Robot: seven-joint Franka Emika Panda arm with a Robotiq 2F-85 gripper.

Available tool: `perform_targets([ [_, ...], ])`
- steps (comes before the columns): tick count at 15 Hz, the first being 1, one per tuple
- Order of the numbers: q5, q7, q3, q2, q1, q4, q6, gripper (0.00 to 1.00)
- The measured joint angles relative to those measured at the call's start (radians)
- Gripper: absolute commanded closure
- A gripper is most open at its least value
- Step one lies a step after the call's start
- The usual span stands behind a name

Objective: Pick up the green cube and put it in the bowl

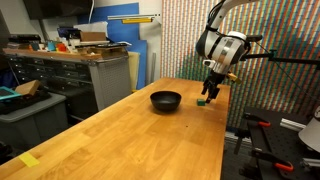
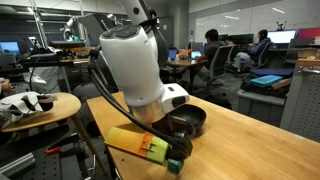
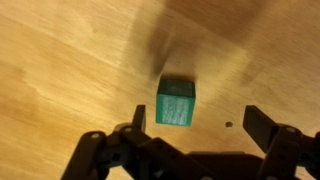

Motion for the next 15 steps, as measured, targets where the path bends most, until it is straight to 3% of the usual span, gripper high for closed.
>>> perform_targets([
  [4, 0.094, -0.096, 0.001, 0.075, -0.006, 0.062, 0.0, 0.04],
  [5, 0.114, -0.114, 0.001, 0.092, -0.006, 0.077, 0.0, 0.27],
  [7, 0.139, -0.138, 0.001, 0.118, -0.006, 0.104, 0.0, 0.29],
  [14, 0.155, -0.192, -0.003, 0.144, -0.006, 0.132, 0.003, 0.82],
  [15, 0.151, -0.193, -0.004, 0.143, -0.006, 0.131, 0.006, 0.82],
])
